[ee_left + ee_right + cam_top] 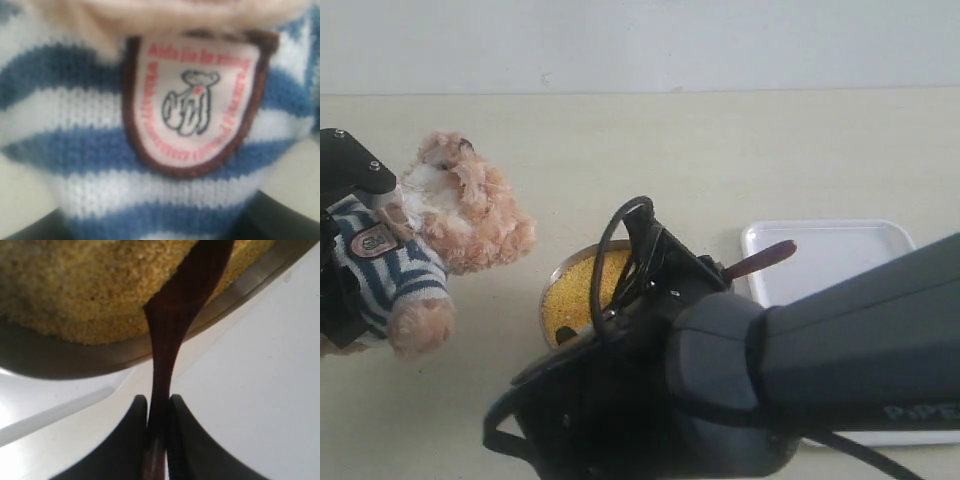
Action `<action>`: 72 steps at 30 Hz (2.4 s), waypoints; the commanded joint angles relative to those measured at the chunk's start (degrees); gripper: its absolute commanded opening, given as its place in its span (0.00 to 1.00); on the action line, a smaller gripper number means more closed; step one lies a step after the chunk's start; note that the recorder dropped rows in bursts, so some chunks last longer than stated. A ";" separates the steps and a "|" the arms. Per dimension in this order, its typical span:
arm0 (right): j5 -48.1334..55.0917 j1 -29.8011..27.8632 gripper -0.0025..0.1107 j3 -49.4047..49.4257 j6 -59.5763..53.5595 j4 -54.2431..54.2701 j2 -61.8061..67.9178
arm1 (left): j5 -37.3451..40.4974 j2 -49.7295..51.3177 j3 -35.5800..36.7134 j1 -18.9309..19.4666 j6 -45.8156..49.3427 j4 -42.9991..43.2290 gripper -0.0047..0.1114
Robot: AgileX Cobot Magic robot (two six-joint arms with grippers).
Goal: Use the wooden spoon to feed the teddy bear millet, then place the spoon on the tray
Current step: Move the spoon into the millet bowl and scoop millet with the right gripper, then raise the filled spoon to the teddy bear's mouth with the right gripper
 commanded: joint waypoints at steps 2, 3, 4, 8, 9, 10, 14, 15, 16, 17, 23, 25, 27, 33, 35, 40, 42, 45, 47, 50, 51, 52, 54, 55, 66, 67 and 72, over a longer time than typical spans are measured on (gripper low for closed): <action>-0.37 0.01 0.02 -6.64 -2.32 6.77 0.01 | -0.81 -0.67 -0.42 -0.48 -0.69 -0.57 0.07; -0.37 0.01 0.02 -7.57 -3.34 8.04 0.01 | -0.69 -0.67 -0.42 -0.48 -0.69 -0.57 0.07; -0.37 0.01 0.02 -8.57 -4.42 9.49 0.01 | -0.69 -0.67 -0.42 -0.48 -0.69 -0.57 0.07; -0.37 0.01 0.02 -10.94 -5.38 12.87 0.01 | -0.68 -0.67 -0.42 -0.48 -0.69 -0.80 0.07; -0.37 0.01 0.02 -11.18 -5.38 13.10 0.01 | -0.68 -0.67 -0.42 -0.48 -0.69 -0.80 0.07; -0.37 0.01 0.02 -11.21 -5.38 13.25 0.01 | -0.68 -0.67 -0.42 -0.48 -0.69 -0.94 0.07; -0.37 -1.73 0.02 -11.21 -5.67 18.07 0.01 | -0.68 -0.67 -0.42 -0.48 -0.69 -1.03 0.07; -0.37 -2.45 0.02 -11.21 -5.67 20.18 0.01 | -0.68 -0.67 -0.42 -0.48 -0.69 -1.03 0.07; -0.37 -3.61 0.02 -11.21 -5.56 21.97 0.01 | -0.68 -0.67 -0.42 -0.48 -0.69 -1.03 0.07; -0.37 -4.32 0.02 -11.21 -5.44 23.47 0.01 | -0.68 -0.67 -0.42 -0.48 -0.69 -1.03 0.07; -0.37 -6.27 0.02 -11.43 -5.16 25.54 -1.34 | -0.80 -0.67 -0.42 -0.48 -0.69 -1.01 0.07; -0.37 -6.27 0.02 -12.46 -5.16 25.96 -1.46 | -0.92 -0.67 -0.42 -0.48 -0.69 -1.01 0.07; -0.37 -6.27 0.02 -13.55 -5.16 25.96 -1.46 | -0.92 -0.67 -0.42 -0.48 -0.69 -1.01 0.07; -0.37 -8.67 0.02 -17.86 -5.13 35.44 -1.46 | -0.92 -0.67 -0.42 -0.48 -0.69 -1.01 0.07; -0.37 -10.49 0.02 -18.42 -5.13 39.66 -1.46 | -0.92 -0.67 -0.42 -0.48 -0.69 -1.01 0.07; -0.37 -14.62 0.02 -18.42 -4.48 47.54 -1.46 | -0.80 -0.67 -0.42 -0.48 -0.69 -1.01 0.07; -0.37 -16.09 0.02 -18.42 -4.48 50.01 -1.46 | -0.80 -0.67 -0.42 -0.48 -0.69 -1.01 0.07; -0.37 -17.84 0.02 -18.42 -4.48 52.04 -2.07 | -0.67 -0.67 -0.42 -0.48 -0.69 -1.01 0.07; -0.37 -18.92 0.02 -18.42 -4.67 52.79 -3.14 | -0.67 -0.67 -0.42 -0.48 -0.69 -1.01 0.07; -0.37 -20.39 0.02 -18.42 -4.67 53.80 -4.67 | -0.67 -0.67 -0.42 -0.48 -0.69 -1.51 0.07; -0.37 -20.82 0.02 -18.42 -4.67 54.59 -5.05 | -0.67 -0.67 -0.42 -0.48 -0.69 -1.51 0.07; -0.37 -21.43 0.02 -18.42 -4.67 55.26 -5.51 | -0.67 -0.67 -0.42 -0.48 -0.69 -1.51 0.07; -0.37 -22.68 0.02 -18.42 -4.93 57.02 -6.03 | -0.24 -0.67 -0.42 -0.48 -0.69 -1.75 0.07; -0.37 -23.19 0.02 -18.42 -5.10 58.24 -6.12 | -0.09 -0.67 -0.42 -0.48 -0.69 -1.98 0.07; -0.37 -27.02 0.02 -18.42 -10.06 71.45 -6.52 | 2.39 -0.67 -0.42 -0.48 0.73 -3.91 0.07; -0.37 -27.02 0.02 -18.42 -10.31 71.85 -6.63 | 2.39 -0.67 -0.42 -0.48 1.43 -4.59 0.07; -0.37 -26.86 0.02 -21.72 -9.95 73.19 -7.85 | 2.39 -0.67 -0.42 -0.48 4.65 -7.64 0.07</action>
